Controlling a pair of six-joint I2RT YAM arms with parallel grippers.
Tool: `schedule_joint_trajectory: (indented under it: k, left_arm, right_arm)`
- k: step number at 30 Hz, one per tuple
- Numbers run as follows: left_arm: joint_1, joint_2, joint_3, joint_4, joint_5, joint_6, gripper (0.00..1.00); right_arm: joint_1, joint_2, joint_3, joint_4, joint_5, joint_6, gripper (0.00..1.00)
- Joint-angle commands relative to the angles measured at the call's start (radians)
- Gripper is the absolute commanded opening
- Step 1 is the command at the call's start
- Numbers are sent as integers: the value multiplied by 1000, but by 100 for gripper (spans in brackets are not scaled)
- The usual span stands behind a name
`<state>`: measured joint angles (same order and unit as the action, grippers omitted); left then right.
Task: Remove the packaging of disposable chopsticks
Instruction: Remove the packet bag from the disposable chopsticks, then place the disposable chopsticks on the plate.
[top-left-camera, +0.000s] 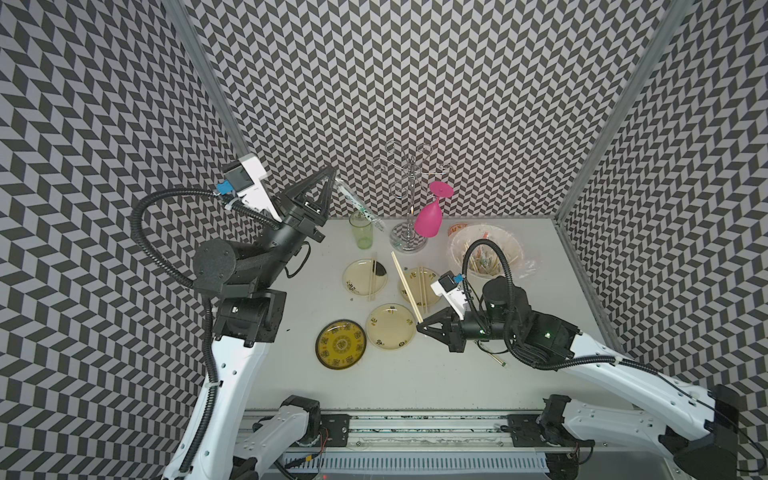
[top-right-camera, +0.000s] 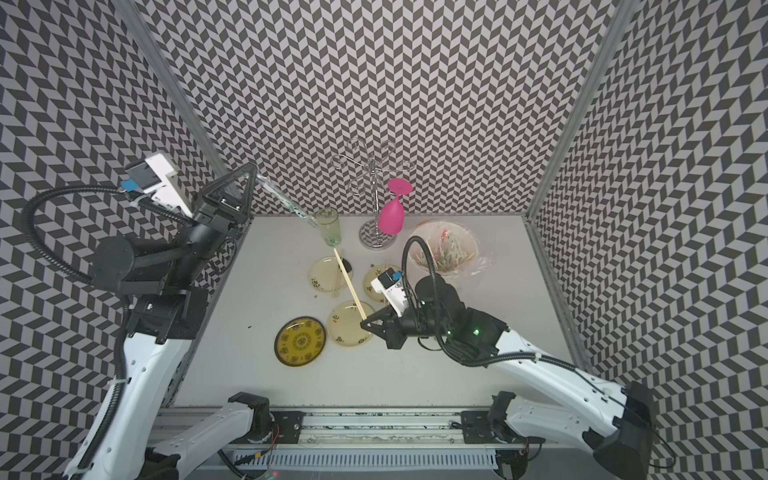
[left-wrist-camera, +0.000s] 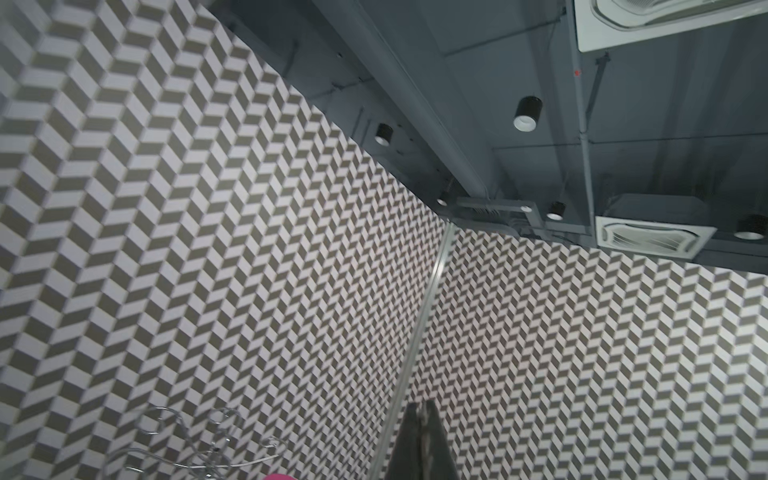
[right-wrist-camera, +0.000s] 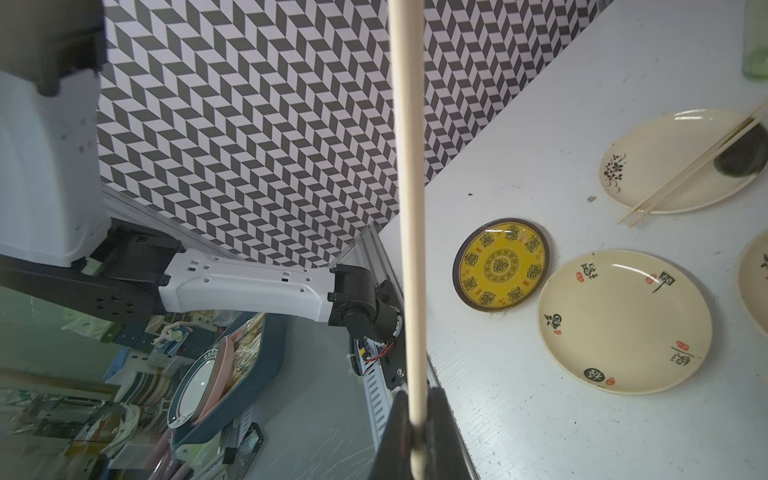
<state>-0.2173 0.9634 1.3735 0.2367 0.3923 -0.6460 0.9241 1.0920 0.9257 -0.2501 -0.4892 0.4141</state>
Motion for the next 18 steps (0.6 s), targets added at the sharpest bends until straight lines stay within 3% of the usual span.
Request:
schedule_joint_trajectory:
  k: [1, 7, 15, 18]
  left_arm:
    - [6, -48, 38, -81, -153, 83, 0]
    - [6, -99, -17, -154, -138, 73, 0]
    - [6, -218, -98, -269, -175, 104, 0]
    - [6, -227, -119, -270, -148, 89, 0]
  right_arm:
    - [-3, 80, -14, 88, -72, 46, 0]
    - [32, 265, 51, 146, -111, 109, 0]
    - [144, 580, 281, 91, -125, 142, 0]
    - [153, 582, 283, 149, -134, 171, 0]
